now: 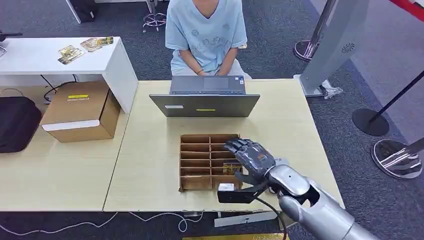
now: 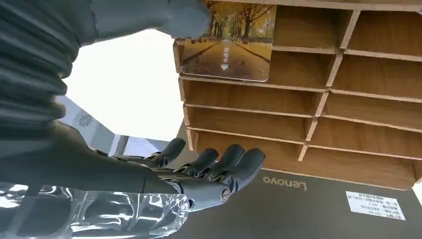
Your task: Pass the card to the sensor for recognition and then transmit it.
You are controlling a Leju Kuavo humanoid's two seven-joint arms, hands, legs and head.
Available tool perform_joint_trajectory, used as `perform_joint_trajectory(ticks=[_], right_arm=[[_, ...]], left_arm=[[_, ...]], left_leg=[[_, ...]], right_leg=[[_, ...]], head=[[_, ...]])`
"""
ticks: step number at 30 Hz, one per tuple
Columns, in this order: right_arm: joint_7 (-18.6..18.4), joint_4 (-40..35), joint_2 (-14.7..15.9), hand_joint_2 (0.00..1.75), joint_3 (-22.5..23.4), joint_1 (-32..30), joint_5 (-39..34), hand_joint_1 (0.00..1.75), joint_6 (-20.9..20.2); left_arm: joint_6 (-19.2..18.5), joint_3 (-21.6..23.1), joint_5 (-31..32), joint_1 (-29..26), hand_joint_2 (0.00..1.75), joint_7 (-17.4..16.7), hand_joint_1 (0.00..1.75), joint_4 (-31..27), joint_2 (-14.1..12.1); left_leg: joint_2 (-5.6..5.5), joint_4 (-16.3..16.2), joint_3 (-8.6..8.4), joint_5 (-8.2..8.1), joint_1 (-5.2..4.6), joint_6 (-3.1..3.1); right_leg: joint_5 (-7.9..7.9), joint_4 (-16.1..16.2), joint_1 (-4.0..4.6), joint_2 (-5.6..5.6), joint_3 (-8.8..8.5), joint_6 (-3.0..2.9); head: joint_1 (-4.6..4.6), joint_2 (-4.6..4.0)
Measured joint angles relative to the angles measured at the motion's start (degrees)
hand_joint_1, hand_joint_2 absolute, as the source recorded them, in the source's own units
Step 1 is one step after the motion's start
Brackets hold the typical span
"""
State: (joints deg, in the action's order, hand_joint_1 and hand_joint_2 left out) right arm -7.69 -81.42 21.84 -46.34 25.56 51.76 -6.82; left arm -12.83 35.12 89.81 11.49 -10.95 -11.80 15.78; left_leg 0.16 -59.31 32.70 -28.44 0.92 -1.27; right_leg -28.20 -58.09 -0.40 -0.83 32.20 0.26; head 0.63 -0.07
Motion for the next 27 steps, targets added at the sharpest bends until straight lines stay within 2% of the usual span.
perform_joint_trajectory(ticks=[19,22,27], right_arm=[[-0.4,1.4,-0.6,1.75,-0.1,0.0,0.0,0.54,0.1],[-0.4,1.6,-0.6,1.75,-0.1,-0.1,0.0,0.47,0.1],[-0.4,1.7,-0.6,1.75,-0.1,-0.3,0.0,0.56,0.1]], left_arm=[[-0.6,2.9,-0.1,0.6,0.00,0.9,0.00,0.0,0.0],[-0.6,3.0,-0.1,0.6,0.00,0.9,0.00,0.0,0.0],[-0.7,3.3,-0.2,0.7,0.00,0.9,0.00,0.0,0.0]], left_leg=[[0.00,0.0,0.00,0.01,0.00,0.00],[0.00,0.0,0.00,0.01,0.01,0.00],[0.00,0.0,0.00,0.01,0.01,0.00]], right_leg=[[0.00,0.0,0.00,0.00,0.00,0.00],[0.00,0.0,0.00,0.00,0.00,0.00],[0.00,0.0,0.01,0.00,0.00,0.00]], head=[[-0.02,0.00],[0.00,0.00],[-0.02,0.00]])
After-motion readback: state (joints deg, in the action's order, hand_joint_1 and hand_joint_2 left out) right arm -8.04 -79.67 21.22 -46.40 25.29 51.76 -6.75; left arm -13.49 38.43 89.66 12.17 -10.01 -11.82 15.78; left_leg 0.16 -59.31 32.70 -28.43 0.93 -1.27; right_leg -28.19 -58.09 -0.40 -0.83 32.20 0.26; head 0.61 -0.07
